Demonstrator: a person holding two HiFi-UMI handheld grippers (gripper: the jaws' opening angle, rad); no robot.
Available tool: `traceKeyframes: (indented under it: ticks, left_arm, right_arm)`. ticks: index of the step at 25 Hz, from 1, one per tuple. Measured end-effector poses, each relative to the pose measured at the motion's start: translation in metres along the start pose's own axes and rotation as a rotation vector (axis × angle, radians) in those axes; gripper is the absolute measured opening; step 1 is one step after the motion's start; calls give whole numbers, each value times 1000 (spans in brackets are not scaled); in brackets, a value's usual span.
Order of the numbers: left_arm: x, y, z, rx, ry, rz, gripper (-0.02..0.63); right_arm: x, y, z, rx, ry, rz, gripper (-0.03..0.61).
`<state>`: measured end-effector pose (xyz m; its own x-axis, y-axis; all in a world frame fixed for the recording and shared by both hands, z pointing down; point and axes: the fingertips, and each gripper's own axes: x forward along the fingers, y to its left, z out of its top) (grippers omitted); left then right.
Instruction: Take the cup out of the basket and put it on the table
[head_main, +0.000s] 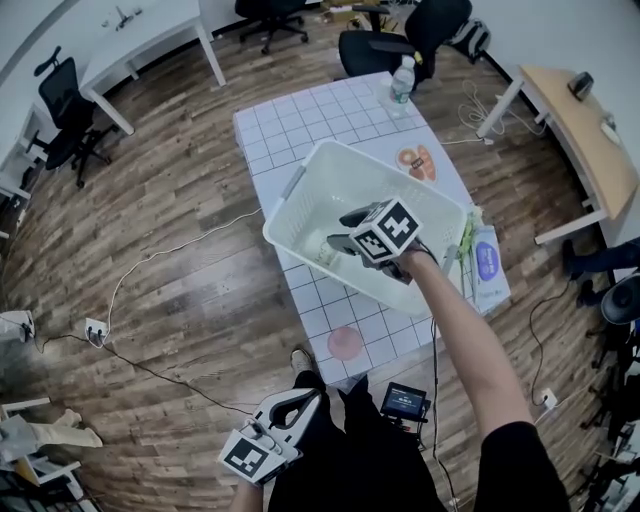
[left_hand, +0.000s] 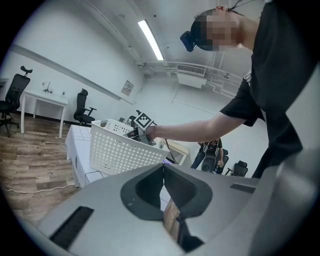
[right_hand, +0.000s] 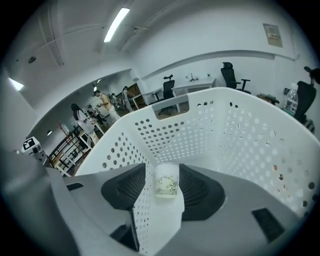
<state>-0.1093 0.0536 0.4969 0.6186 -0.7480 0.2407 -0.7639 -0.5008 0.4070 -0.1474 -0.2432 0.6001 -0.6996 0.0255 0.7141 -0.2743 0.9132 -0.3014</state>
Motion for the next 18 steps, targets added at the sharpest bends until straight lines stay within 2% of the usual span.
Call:
traceKeyframes:
  ticks: [10, 18]
  left_arm:
    - [0, 2, -5, -26, 9, -8, 9]
    - [-3, 8, -9, -44, 18, 7, 9]
  right_arm:
    - [52, -8, -25, -7, 120, 44, 201]
    - [77, -6, -33, 13, 146, 63, 201]
